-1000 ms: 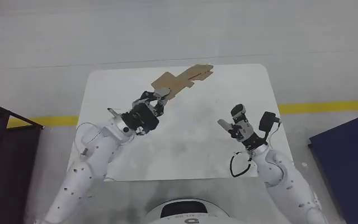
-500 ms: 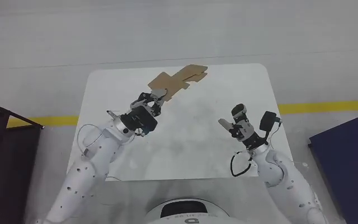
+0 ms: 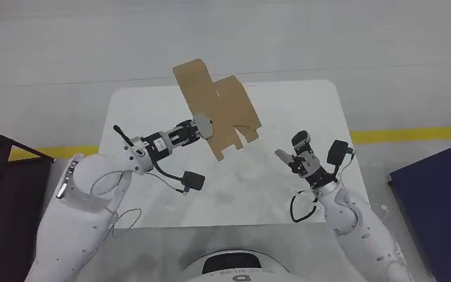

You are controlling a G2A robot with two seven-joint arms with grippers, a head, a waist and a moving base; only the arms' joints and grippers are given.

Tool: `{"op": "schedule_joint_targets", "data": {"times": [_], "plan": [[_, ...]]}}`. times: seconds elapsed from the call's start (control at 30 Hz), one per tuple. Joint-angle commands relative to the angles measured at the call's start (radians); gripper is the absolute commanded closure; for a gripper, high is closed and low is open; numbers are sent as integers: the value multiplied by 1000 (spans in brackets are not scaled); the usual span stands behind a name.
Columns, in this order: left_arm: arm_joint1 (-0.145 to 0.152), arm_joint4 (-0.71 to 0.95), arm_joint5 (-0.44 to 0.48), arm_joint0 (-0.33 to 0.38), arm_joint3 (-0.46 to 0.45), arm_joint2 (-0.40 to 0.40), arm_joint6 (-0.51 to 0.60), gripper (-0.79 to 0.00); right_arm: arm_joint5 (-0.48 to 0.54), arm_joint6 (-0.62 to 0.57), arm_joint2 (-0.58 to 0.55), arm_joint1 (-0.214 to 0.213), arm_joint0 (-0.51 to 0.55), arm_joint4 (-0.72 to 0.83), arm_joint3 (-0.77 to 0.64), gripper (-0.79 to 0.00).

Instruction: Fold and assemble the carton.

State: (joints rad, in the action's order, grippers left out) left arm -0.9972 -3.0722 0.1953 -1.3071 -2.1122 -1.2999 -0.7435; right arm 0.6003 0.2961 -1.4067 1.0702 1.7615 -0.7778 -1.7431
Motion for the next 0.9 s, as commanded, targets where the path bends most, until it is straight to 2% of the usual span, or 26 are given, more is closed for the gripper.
{"op": "schedule_joint_targets", "data": {"times": [0.0,0.13,0.23,0.5,0.63,0.87], "plan": [[40,0,-30,36,-23,11,-30,0,0,0,0,0,0,0,0,-785],[124,0,-79,105,-56,73,-33,0,0,0,0,0,0,0,0,-785],[180,0,-80,157,-72,147,2,0,0,0,0,0,0,0,0,-785],[296,0,-28,288,-87,358,161,0,0,0,0,0,0,0,0,-785],[332,0,-20,335,-100,437,250,0,0,0,0,0,0,0,0,-785],[332,0,-20,335,-100,437,250,0,0,0,0,0,0,0,0,-785]]}}
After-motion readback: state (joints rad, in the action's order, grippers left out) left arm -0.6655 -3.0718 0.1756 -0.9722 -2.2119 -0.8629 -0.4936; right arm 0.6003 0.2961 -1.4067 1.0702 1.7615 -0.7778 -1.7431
